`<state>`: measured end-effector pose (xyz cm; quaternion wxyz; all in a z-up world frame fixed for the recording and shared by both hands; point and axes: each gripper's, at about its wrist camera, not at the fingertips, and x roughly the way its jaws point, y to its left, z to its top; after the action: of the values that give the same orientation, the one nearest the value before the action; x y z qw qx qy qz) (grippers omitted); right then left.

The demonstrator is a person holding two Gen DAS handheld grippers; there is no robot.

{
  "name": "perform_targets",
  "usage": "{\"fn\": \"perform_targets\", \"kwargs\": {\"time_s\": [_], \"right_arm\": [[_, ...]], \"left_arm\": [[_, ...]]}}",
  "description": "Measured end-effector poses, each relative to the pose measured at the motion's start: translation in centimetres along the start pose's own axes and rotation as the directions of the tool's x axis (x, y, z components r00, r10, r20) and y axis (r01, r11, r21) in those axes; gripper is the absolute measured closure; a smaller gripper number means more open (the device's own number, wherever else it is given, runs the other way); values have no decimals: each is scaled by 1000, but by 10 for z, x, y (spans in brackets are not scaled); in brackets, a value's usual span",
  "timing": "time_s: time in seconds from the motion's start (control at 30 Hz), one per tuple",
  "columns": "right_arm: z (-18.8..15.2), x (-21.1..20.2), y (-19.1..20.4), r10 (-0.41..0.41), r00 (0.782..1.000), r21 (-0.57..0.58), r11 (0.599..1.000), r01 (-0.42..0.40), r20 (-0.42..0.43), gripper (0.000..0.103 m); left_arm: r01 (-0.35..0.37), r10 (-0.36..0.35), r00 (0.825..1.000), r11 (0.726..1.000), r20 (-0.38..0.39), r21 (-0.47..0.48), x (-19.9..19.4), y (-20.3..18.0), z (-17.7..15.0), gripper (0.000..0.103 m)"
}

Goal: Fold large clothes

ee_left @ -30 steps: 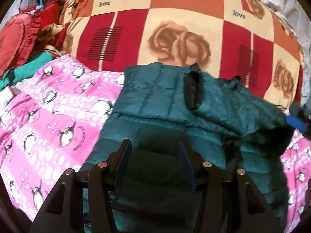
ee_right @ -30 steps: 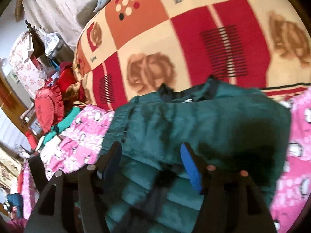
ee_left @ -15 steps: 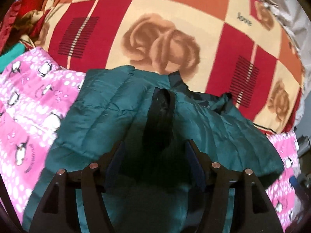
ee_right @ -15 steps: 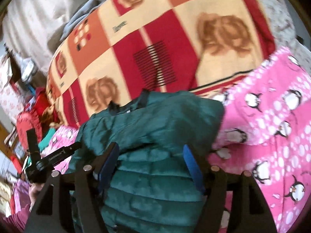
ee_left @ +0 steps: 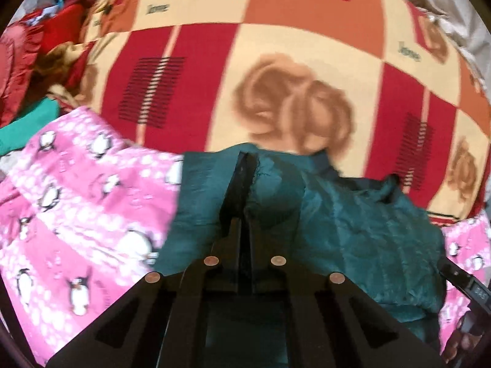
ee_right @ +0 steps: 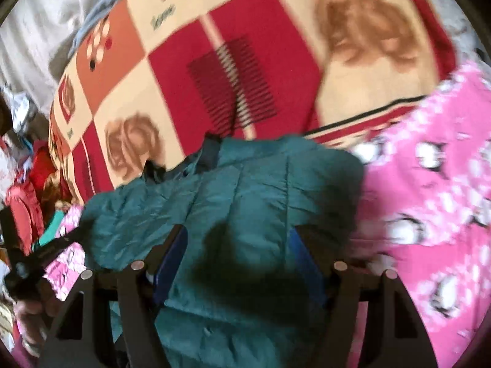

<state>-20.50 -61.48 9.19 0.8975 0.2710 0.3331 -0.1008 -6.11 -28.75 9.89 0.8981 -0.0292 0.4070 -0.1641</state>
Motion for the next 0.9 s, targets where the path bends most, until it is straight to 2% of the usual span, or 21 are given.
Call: {"fn": "perform_targets", "kwargs": {"time_s": [0.1,0.17,0.23,0.3,0.37,0.43,0.57,0.67,0.73,0.9], "right_arm": [[-6,49,23,-46,995,-78,996,39,-93,30],[-9,58,34,-98,992,-125,988,88,-77,29],[-5,51,41,-114,991,-139,985,103,-75,29],[-3,35,43,-88,995,-125,989,81,-46,29],[1,19,47,-84,996,-130,988,83,-4,29],[5,10,55,-89,996,-159,983,91,22,29],[13,22,72,-94,996,-216,972,92,4,29],[14,47,78,-117,993,-241,964,109,-19,29],[13,66,72,-144,988,-235,963,129,-49,29],[8,96,56,-177,983,-225,961,161,-54,26]], "left_arm": [[-5,5,1000,1000,-22,-20,5,17,-4,103],[-8,8,1000,1000,-15,-19,-1,21,-4,103],[-26,26,1000,1000,14,0,-10,19,-1,103],[-14,12,998,1000,56,22,-22,15,4,85],[7,-11,995,999,103,40,-31,8,8,81],[-1,-6,993,998,115,68,-29,-4,13,79],[-67,59,996,990,72,120,1,-21,14,79],[-128,127,992,981,15,142,31,-22,5,79],[-124,128,992,983,-17,137,45,-19,-3,79],[-122,124,992,983,-7,134,55,-18,-13,78]]}}
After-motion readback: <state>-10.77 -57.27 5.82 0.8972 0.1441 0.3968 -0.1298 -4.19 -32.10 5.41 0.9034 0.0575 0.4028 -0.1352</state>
